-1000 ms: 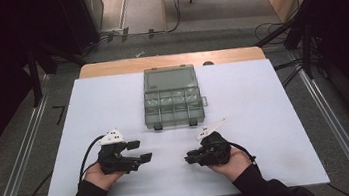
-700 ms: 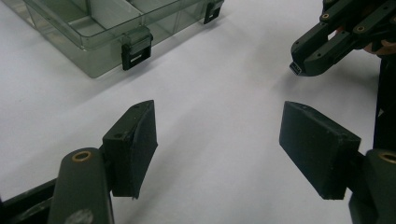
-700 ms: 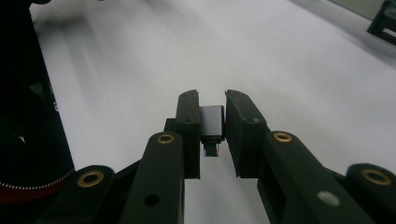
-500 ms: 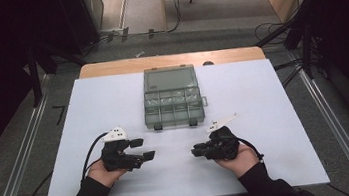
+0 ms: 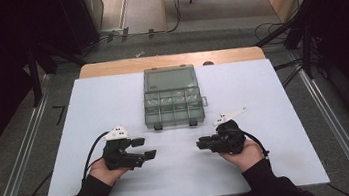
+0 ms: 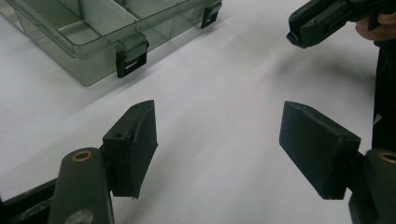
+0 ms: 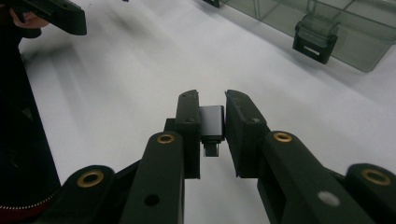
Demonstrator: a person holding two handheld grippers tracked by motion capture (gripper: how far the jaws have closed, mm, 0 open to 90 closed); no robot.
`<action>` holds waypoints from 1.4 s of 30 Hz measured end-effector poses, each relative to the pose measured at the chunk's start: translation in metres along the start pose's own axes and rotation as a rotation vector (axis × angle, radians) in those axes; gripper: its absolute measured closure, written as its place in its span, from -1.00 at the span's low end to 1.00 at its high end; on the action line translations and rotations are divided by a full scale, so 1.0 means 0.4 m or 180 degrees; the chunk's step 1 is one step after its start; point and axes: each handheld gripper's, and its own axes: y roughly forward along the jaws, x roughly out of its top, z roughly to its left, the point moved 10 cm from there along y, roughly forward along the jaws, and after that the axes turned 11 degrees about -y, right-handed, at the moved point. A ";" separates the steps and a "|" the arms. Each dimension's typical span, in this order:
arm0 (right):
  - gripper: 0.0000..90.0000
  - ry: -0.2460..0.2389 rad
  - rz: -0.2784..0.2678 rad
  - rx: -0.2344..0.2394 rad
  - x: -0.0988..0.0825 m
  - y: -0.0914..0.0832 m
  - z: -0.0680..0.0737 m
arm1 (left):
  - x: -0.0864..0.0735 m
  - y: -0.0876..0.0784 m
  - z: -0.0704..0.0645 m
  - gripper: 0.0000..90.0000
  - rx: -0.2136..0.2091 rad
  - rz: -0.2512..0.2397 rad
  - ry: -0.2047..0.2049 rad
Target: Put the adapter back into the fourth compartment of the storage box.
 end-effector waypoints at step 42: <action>0.65 0.0222 -0.0220 -0.0193 0.088 -0.042 -0.091 | 0.004 -0.004 0.006 -0.38 0.0050 -0.0052 -0.0011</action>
